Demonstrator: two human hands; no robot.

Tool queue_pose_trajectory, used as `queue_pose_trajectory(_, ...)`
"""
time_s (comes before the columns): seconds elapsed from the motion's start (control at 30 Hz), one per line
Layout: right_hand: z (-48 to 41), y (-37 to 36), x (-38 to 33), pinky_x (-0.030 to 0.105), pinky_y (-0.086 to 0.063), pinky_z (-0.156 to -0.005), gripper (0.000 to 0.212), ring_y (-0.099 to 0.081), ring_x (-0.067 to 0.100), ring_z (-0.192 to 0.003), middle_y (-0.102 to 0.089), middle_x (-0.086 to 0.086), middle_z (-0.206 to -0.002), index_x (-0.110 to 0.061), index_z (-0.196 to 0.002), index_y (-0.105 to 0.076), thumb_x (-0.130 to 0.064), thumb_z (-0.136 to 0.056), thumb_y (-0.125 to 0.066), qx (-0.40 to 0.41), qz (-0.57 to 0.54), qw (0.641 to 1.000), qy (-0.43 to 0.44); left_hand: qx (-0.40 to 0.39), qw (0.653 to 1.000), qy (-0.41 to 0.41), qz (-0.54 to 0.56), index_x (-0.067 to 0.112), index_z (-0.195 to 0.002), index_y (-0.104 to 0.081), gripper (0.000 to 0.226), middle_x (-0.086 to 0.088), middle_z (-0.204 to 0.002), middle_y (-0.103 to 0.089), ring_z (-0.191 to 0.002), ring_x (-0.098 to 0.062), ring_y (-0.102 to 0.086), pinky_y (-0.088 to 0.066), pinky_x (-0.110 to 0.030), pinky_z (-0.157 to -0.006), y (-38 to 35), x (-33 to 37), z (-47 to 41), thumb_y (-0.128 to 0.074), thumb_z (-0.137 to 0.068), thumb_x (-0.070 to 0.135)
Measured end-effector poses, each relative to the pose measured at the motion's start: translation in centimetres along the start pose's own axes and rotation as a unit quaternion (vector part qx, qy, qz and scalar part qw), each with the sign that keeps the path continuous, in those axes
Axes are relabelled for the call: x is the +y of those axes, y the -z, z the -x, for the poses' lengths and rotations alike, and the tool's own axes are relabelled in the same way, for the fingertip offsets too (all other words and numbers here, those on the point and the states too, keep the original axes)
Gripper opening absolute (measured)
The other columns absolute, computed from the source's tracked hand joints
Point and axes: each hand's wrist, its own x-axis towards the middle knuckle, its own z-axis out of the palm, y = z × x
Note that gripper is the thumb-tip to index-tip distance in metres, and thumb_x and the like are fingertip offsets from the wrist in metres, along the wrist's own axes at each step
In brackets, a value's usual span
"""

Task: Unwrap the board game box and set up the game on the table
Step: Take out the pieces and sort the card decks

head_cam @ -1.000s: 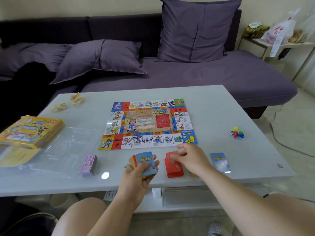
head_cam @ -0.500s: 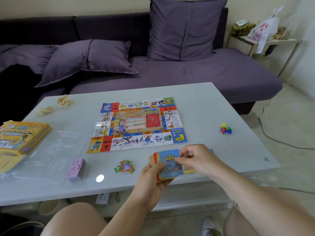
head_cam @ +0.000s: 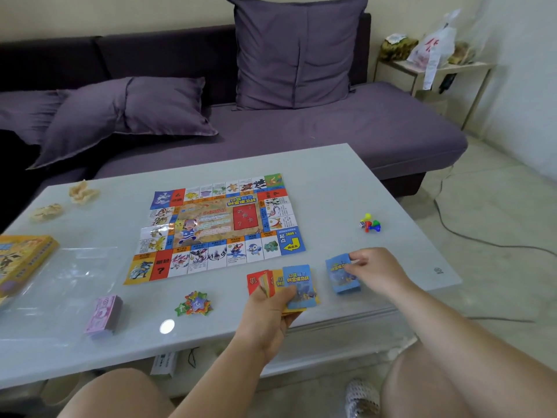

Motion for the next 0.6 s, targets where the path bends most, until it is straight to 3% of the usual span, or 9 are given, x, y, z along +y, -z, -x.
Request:
queue_pose_trajectory(0.13, 1.0, 0.3, -1.0, 0.010, -0.036, -0.049, 0.024, -0.054, 0.010, -0.064, -0.066, 0.002, -0.071, -0.028, -0.069, -0.060, -0.012, -0.087, -0.062, -0.005, -0.058, 0.998, 0.022, 0.012, 0.999, 0.019, -0.024, 0.005, -0.103, -0.059, 0.017, -0.010, -0.090, -0.073, -0.080, -0.022, -0.071, -0.057, -0.031, -0.066, -1.5, -0.5, -1.5, -0.058, -0.087, -0.003)
queue_pose_trajectory(0.2, 1.5, 0.4, -1.4, 0.012, -0.039, -0.051, 0.026, -0.052, 0.007, -0.058, -0.062, -0.003, -0.069, -0.033, -0.076, -0.060, -0.012, -0.090, -0.059, -0.029, -0.100, 0.995, 0.013, 0.015, 0.999, 0.024, -0.034, 0.006, -0.102, -0.060, 0.018, -0.010, -0.089, -0.072, -0.079, -0.021, -0.070, -0.057, -0.032, -0.071, -2.8, -0.8, -2.1, -0.060, -0.086, -0.002)
queue_pose_trajectory(0.3, 1.9, 0.3, -1.4, 0.021, -0.042, -0.056, 0.016, -0.052, 0.006, -0.053, -0.059, -0.005, -0.067, -0.019, -0.091, -0.069, -0.015, -0.094, -0.054, -0.041, -0.178, 0.983, -0.026, 0.015, 0.998, 0.023, -0.052, 0.007, -0.103, -0.062, 0.020, -0.007, -0.088, -0.072, -0.074, -0.016, -0.068, -0.054, -0.025, -0.063, -4.4, -1.1, -2.9, -0.063, -0.085, -0.001)
queue_pose_trajectory(0.4, 2.1, 0.4, -1.4, 0.023, -0.043, -0.061, 0.027, -0.053, 0.010, -0.057, -0.060, -0.002, -0.069, -0.003, -0.092, -0.067, -0.027, -0.093, -0.055, -0.030, -0.216, 0.975, -0.041, 0.026, 0.997, 0.017, -0.065, 0.008, -0.104, -0.063, 0.021, -0.007, -0.091, -0.072, -0.073, -0.014, -0.066, -0.052, -0.022, -0.059, -5.1, -1.5, -3.5, -0.065, -0.085, 0.001)
queue_pose_trajectory(0.47, 2.1, 0.4, -1.3, 0.018, -0.044, -0.058, 0.023, -0.055, 0.009, -0.058, -0.063, -0.003, -0.069, -0.008, -0.084, -0.068, -0.029, -0.090, -0.061, -0.024, -0.213, 0.977, -0.015, 0.032, 0.997, 0.016, -0.065, 0.009, -0.099, -0.063, 0.016, -0.007, -0.089, -0.071, -0.071, -0.013, -0.066, -0.052, -0.022, -0.059, -5.2, -1.4, -3.5, -0.064, -0.085, 0.001)
queue_pose_trajectory(0.53, 2.0, 0.5, -1.2, 0.010, -0.043, -0.052, 0.006, -0.060, 0.003, -0.059, -0.068, -0.005, -0.070, -0.015, -0.087, -0.071, -0.017, -0.086, -0.066, 0.004, -0.179, 0.984, 0.021, 0.024, 0.998, 0.023, -0.052, 0.008, -0.096, -0.063, 0.012, -0.007, -0.085, -0.069, -0.071, -0.014, -0.064, -0.052, -0.023, -0.061, -5.2, -1.2, -3.1, -0.062, -0.086, 0.001)
queue_pose_trajectory(0.6, 1.4, 0.5, -0.5, 0.005, -0.041, -0.050, 0.012, -0.062, 0.005, -0.061, -0.070, -0.004, -0.069, -0.012, -0.093, -0.073, -0.008, -0.084, -0.065, 0.044, -0.152, 0.987, 0.022, 0.013, 0.999, 0.041, -0.012, 0.004, -0.100, -0.061, 0.011, -0.009, -0.083, -0.069, -0.074, -0.017, -0.064, -0.053, -0.026, -0.062, -4.9, -0.8, -2.8, -0.058, -0.089, 0.002)
